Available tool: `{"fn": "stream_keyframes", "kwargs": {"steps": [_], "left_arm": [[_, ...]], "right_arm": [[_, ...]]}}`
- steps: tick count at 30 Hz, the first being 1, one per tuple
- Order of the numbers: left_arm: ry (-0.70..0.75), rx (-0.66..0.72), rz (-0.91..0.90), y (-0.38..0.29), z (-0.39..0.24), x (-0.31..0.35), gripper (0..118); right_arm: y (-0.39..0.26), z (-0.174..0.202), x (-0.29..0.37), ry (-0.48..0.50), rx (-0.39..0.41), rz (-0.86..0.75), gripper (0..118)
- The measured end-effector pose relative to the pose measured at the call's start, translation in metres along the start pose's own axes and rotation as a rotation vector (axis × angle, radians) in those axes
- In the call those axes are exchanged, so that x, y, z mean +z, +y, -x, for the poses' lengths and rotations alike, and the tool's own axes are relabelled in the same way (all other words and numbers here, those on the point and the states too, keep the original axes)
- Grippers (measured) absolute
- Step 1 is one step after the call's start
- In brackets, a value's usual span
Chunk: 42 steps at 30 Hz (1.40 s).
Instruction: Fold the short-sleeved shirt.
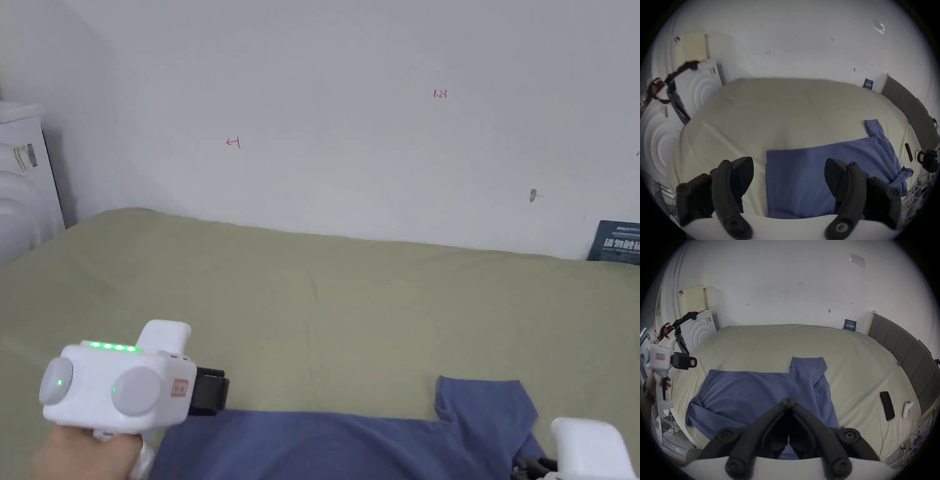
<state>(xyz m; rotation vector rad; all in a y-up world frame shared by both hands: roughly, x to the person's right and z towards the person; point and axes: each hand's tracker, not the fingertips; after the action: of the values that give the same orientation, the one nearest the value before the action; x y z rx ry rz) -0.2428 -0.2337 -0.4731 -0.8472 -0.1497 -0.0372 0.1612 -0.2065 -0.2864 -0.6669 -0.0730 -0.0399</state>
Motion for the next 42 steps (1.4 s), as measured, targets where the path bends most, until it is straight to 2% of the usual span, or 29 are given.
{"fn": "stream_keyframes", "kwargs": {"steps": [4, 9, 10, 11, 12, 13, 14, 15, 16, 17, 18, 19, 20, 22, 25, 26, 27, 29, 30, 31, 32, 34, 35, 38, 40, 42], "left_arm": [[0.079, 0.060, 0.161, 0.014, 0.025, -0.075, 94], [0.025, 0.092, 0.282, 0.003, 0.025, -0.126, 93], [0.037, 0.104, 0.307, -0.001, 0.021, -0.127, 85], [0.041, 0.116, 0.298, -0.003, 0.018, -0.127, 52], [0.104, 0.106, 0.247, -0.010, 0.010, -0.113, 30], [0.099, 0.092, 0.191, -0.012, 0.006, -0.105, 11], [0.030, 0.106, 0.176, -0.013, 0.005, -0.100, 3], [0.032, 0.102, 0.163, -0.014, 0.002, -0.094, 3], [0.032, 0.087, 0.153, -0.017, 0.000, -0.088, 3], [0.012, 0.082, 0.157, -0.017, -0.003, -0.085, 3], [-0.006, 0.078, 0.142, -0.018, -0.006, -0.079, 3], [0.004, 0.069, 0.142, -0.017, -0.010, -0.075, 3], [0.008, 0.047, 0.138, -0.015, -0.011, -0.074, 3], [0.001, 0.036, 0.152, -0.012, -0.012, -0.073, 3], [0.005, 0.023, 0.177, -0.009, -0.013, -0.079, 3], [0.003, 0.015, 0.181, -0.008, -0.012, -0.080, 3], [-0.006, 0.008, 0.195, -0.007, -0.012, -0.083, 3], [-0.009, 0.005, 0.204, -0.006, -0.012, -0.089, 3], [-0.017, 0.001, 0.204, -0.007, -0.012, -0.092, 3], [-0.023, 0.002, 0.211, -0.007, -0.013, -0.094, 3], [-0.022, 0.004, 0.214, -0.007, -0.012, -0.097, 3], [-0.024, 0.006, 0.203, -0.007, -0.011, -0.097, 3], [-0.030, 0.013, 0.199, -0.007, -0.009, -0.097, 3], [-0.045, 0.024, 0.188, -0.007, -0.004, -0.090, 3], [-0.061, 0.011, 0.167, -0.005, -0.002, -0.074, 3], [-0.074, -0.017, 0.118, -0.003, 0.001, -0.049, 3]], "right_arm": [[0.013, -0.020, -0.013, 0.008, -0.029, 0.002, 1], [0.028, -0.057, -0.031, -0.034, -0.060, 0.030, 1], [0.034, -0.069, -0.039, -0.045, -0.071, 0.040, 1], [0.041, -0.079, -0.048, -0.053, -0.082, 0.059, 1], [0.048, -0.090, -0.060, -0.053, -0.085, 0.081, 2], [0.056, -0.101, -0.073, -0.045, -0.080, 0.126, 2], [0.064, -0.109, -0.088, -0.056, -0.067, 0.164, 2], [0.071, -0.118, -0.106, -0.054, -0.057, 0.201, 7], [0.077, -0.126, -0.126, -0.039, -0.066, 0.266, 25], [0.082, -0.134, -0.147, -0.040, -0.080, 0.324, 66], [0.085, -0.141, -0.173, -0.013, -0.087, 0.404, 91], [0.085, -0.147, -0.197, 0.049, -0.115, 0.488, 96], [0.085, -0.150, -0.214, 0.073, -0.136, 0.527, 91], [0.084, -0.150, -0.247, 0.059, -0.165, 0.584, 92], [0.085, -0.140, -0.274, 0.044, -0.158, 0.571, 91], [0.085, -0.138, -0.278, 0.050, -0.154, 0.569, 89], [0.085, -0.130, -0.286, 0.066, -0.128, 0.566, 82], [0.087, -0.120, -0.294, 0.064, -0.064, 0.565, 55], [0.085, -0.114, -0.296, 0.033, -0.015, 0.577, 40], [0.084, -0.109, -0.297, -0.046, 0.029, 0.588, 6], [0.086, -0.107, -0.294, -0.056, 0.028, 0.577, 3], [0.093, -0.100, -0.275, -0.007, -0.076, 0.537, 3], [0.094, -0.100, -0.270, -0.004, -0.089, 0.533, 3], [0.096, -0.101, -0.244, -0.003, -0.031, 0.449, 3], [0.100, -0.099, -0.216, 0.035, -0.026, 0.394, 3], [0.100, -0.095, -0.179, 0.045, 0.021, 0.345, 3]]}}
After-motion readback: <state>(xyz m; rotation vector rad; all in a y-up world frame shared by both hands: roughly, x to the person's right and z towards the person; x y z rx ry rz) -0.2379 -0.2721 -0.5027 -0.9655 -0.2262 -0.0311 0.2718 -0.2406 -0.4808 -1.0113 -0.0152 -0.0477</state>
